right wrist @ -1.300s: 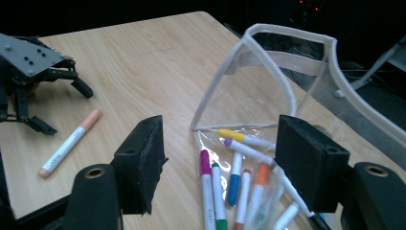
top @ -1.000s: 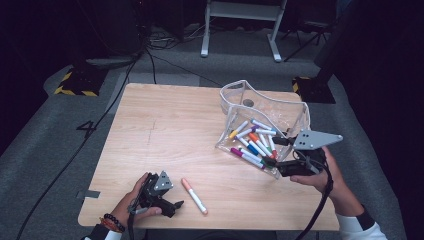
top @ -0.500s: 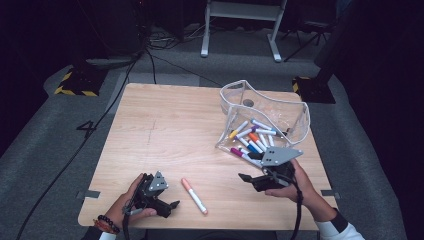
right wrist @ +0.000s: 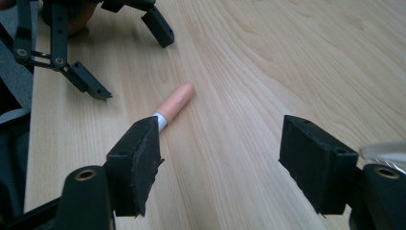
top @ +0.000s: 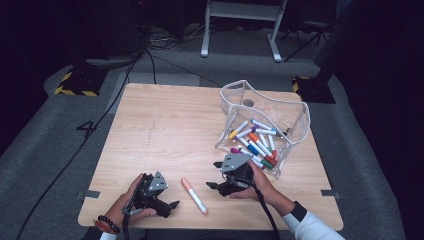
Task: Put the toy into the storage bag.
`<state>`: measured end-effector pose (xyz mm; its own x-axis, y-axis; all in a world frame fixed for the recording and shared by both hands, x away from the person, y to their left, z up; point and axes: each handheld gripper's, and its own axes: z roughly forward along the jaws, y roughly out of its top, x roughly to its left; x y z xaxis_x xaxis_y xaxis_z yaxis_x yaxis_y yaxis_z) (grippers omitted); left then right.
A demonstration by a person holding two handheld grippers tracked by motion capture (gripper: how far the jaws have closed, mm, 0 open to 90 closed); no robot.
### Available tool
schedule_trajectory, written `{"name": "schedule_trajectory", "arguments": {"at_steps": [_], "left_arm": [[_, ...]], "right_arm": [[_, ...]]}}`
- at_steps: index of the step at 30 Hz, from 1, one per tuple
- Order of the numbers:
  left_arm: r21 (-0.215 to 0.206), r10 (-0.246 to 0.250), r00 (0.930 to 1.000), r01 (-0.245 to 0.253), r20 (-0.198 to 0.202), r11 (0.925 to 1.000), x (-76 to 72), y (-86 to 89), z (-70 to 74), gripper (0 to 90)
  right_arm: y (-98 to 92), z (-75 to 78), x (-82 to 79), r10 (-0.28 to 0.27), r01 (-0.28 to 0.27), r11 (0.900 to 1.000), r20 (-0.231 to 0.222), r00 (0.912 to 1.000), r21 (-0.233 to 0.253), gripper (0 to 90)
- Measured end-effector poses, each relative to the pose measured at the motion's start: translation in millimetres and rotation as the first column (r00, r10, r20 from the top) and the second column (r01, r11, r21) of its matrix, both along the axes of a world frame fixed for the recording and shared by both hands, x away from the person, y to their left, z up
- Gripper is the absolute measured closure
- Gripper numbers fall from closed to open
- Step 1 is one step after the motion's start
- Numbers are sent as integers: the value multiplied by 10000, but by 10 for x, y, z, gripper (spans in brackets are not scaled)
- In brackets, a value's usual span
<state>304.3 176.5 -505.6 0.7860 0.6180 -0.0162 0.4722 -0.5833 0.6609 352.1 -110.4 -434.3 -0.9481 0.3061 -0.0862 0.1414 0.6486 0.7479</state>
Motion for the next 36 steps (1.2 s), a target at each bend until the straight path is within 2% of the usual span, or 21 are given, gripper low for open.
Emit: {"name": "schedule_trajectory", "arguments": {"at_steps": [10,17,21,24,30,33,36], "left_arm": [[-5,15,10000,-15,-14,10000,2,-2,0,3],[4,0,10000,0,-12,10000,4,-2,0,3],[4,-5,10000,5,-10,10000,5,-1,0,3],[5,-8,10000,8,-13,10000,5,-1,1,3],[1,13,10000,-13,7,10000,2,-3,0,3],[8,9,10000,-9,8,10000,0,-1,0,4],[-4,7,10000,-7,5,10000,0,-2,-1,4]], "right_arm": [[404,-234,5,601,-607,9981,-454,9972,-118,330],[586,-453,61,479,-511,9981,-880,9950,-344,353],[637,-571,82,403,-467,9973,-1092,9932,-562,359],[659,-621,75,319,-380,9976,-1045,9940,-576,367],[603,-612,97,328,-378,9978,-905,9954,-546,511],[566,-599,131,58,-115,9980,-904,9959,-623,554],[495,-614,171,41,-78,9992,-963,9953,-388,640]]}}
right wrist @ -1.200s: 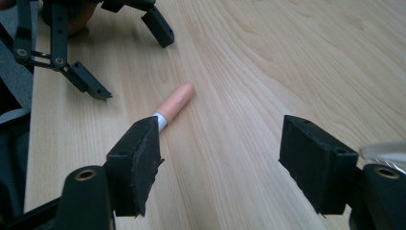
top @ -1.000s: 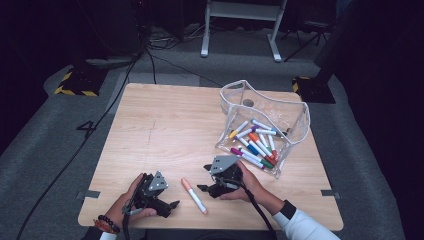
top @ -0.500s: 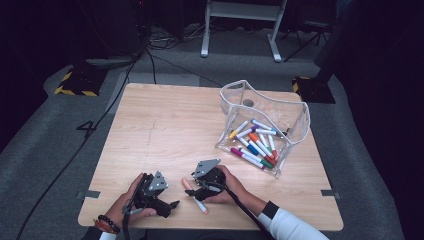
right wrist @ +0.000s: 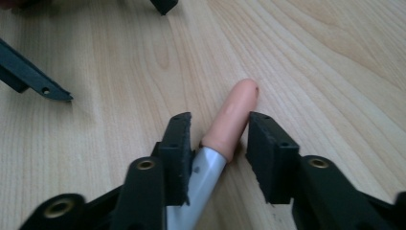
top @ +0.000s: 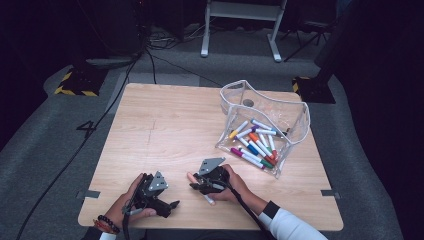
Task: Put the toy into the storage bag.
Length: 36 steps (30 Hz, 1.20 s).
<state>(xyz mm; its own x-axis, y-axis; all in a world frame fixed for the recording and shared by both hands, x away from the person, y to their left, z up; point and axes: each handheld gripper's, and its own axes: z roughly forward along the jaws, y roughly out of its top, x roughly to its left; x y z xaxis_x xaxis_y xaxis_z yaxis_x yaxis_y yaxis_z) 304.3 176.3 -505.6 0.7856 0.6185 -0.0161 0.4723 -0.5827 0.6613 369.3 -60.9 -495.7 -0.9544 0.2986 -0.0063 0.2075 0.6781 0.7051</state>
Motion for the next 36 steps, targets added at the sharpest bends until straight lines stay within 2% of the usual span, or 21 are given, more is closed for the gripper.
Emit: {"name": "schedule_trajectory", "arguments": {"at_steps": [2,6,11,17,26,36], "left_arm": [[-6,6,10000,-6,5,10000,0,0,-1,4],[-7,4,10000,-4,2,10000,0,0,-1,4],[-3,7,10000,-7,2,10000,0,-1,0,4],[-4,4,10000,-4,6,10000,0,0,0,4],[-1,2,10000,-2,7,10000,1,0,0,4],[-6,8,10000,-8,4,10000,1,-1,0,4]], "right_arm": [[-31,-12,11,-14,13,9999,34,10000,153,664],[-43,-9,29,46,-47,9999,112,9999,138,733],[-118,-4,41,-24,24,9999,48,10000,110,744],[-364,9,46,-195,195,9998,-42,9998,27,747],[-804,15,-50,-593,593,9982,-58,9982,-14,748],[-1132,32,-99,-965,965,9953,15,9953,-120,749]]}}
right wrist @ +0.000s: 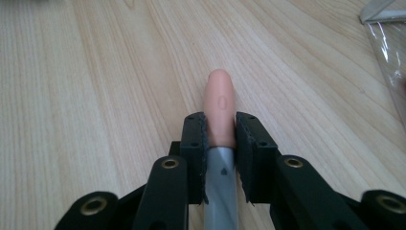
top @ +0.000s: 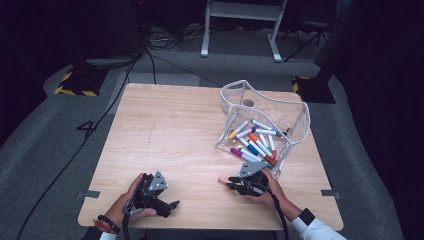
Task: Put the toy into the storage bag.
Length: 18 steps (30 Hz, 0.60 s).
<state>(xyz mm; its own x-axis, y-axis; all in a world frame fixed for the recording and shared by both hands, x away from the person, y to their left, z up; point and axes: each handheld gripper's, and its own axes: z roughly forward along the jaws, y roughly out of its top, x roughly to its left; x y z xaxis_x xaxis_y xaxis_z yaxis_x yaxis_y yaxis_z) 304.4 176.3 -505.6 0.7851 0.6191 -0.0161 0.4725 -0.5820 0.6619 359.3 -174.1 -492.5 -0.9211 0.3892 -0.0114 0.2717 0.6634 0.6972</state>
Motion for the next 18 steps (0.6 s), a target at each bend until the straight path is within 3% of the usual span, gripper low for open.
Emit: {"name": "schedule_trajectory", "arguments": {"at_steps": [6,18], "left_arm": [[9,5,10000,-5,-4,10000,0,0,0,4],[17,-32,10000,32,-17,10000,5,2,1,3]], "right_arm": [[-97,95,-29,-96,90,9996,221,9997,277,749],[-143,517,-55,-307,206,9949,1016,9944,989,750]]}}
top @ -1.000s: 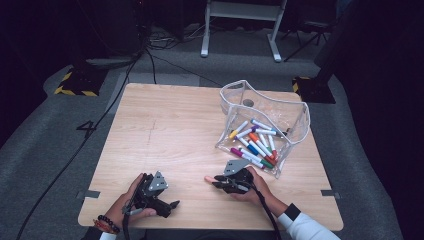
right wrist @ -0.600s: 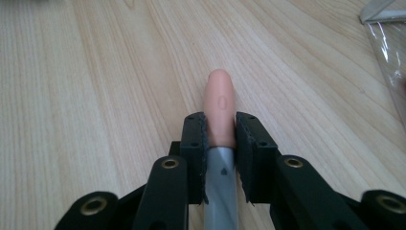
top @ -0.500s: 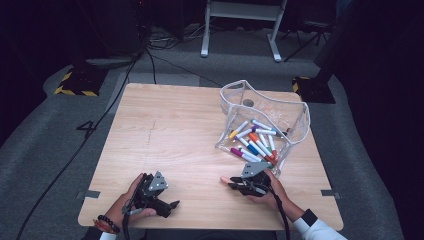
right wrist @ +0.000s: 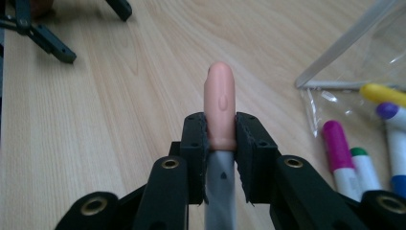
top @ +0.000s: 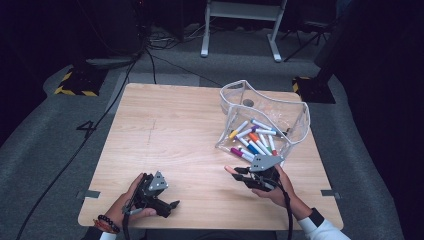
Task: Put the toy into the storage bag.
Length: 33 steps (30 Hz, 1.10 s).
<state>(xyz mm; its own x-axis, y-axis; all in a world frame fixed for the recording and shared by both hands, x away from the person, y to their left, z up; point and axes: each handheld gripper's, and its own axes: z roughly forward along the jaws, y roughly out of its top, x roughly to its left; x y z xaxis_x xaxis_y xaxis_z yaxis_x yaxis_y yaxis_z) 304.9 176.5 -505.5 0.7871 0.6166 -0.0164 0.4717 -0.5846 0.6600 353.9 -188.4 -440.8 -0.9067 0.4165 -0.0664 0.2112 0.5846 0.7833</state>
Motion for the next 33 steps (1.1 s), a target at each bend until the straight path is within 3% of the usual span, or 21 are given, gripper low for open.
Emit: {"name": "schedule_trajectory", "arguments": {"at_steps": [14,20,25,33], "left_arm": [[-6,1,10000,-1,5,10000,6,-3,0,2],[-8,0,10000,0,6,10000,6,-2,0,2],[-9,0,10000,0,6,10000,6,-2,-1,2],[-29,13,10000,-13,0,10000,9,-4,-2,1]], "right_arm": [[-251,644,29,-726,606,9916,1045,9919,1139,750],[-377,1070,17,-1231,983,9850,1778,9763,1421,749],[-476,1318,57,-1465,1154,9814,2102,9666,1534,750],[-618,1628,166,-2050,1596,9699,2636,9426,1838,750]]}}
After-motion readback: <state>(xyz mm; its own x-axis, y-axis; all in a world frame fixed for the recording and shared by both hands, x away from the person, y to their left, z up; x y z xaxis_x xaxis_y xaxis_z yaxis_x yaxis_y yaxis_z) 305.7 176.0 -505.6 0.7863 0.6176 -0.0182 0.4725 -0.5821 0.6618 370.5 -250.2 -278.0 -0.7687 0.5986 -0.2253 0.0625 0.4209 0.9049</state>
